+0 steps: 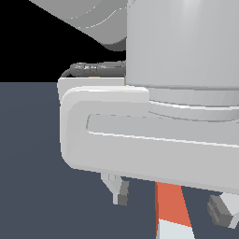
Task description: Insert the peg into the horizontal hole in a box.
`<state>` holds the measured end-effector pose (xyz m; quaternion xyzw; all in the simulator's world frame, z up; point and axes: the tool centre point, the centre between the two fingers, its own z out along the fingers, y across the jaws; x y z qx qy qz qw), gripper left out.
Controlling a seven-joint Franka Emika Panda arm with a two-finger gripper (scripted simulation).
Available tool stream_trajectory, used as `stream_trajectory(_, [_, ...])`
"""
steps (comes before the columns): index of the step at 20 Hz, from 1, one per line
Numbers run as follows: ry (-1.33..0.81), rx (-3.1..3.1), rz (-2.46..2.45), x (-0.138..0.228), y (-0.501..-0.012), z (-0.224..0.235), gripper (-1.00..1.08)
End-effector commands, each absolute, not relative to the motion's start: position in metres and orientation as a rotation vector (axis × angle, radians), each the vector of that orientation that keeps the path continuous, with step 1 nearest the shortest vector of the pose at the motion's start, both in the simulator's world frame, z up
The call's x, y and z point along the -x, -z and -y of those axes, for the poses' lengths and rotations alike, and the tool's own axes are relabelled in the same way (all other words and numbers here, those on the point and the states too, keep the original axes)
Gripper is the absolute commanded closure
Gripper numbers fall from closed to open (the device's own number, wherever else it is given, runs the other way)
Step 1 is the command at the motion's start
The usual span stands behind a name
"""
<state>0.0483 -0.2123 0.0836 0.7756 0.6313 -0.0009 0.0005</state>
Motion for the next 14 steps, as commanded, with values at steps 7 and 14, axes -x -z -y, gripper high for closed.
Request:
stream_trajectory(7, [0.0,-2.478,-1.931,-0.053,-0.069,0.248,-0.92])
stream_trajectory(14, [0.001,-2.482,-1.926,-0.053,-0.067,0.251,-0.92])
